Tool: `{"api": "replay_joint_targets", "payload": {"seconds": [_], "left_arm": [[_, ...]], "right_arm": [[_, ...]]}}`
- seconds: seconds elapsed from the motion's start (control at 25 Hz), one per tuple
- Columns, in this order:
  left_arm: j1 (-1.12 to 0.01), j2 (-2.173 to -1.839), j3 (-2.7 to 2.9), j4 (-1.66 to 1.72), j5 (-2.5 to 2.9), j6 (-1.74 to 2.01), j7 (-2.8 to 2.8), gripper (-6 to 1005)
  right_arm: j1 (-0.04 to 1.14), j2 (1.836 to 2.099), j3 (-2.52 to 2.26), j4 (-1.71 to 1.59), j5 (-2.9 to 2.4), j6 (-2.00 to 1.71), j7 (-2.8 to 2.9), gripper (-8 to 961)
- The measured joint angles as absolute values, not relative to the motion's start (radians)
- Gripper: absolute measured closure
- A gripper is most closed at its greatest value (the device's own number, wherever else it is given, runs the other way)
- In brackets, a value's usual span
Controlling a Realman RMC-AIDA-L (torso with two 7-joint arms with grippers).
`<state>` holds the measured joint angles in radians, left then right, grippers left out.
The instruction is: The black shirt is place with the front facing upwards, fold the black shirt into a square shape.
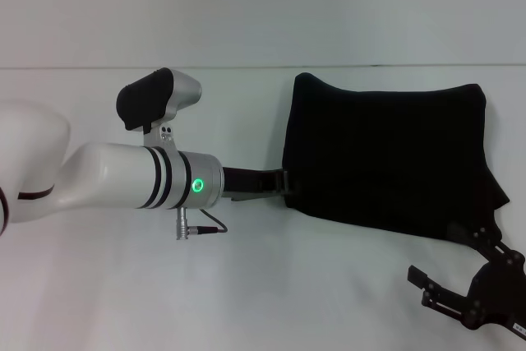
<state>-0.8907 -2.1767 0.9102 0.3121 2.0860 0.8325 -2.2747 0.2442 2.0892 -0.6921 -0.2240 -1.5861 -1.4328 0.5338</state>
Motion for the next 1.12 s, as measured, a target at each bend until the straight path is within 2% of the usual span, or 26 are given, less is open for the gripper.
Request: {"api": "replay_joint_targets", "payload": {"seconds": [0.28,1.12], "left_arm": [[-0.837,-2.172,0.906,0.33,2.012,0.857,-2.243,960],[-0.515,-2.169,0.692,0.487,2.019,1.182,-2.146,954]], "right_arm": [[0.248,2.089,-0.689,-0.227,-1.583,-1.434,0.534,6],[0.296,2.091,-0.582,-0.223,-1.575,-1.43,0.534,6]]}}
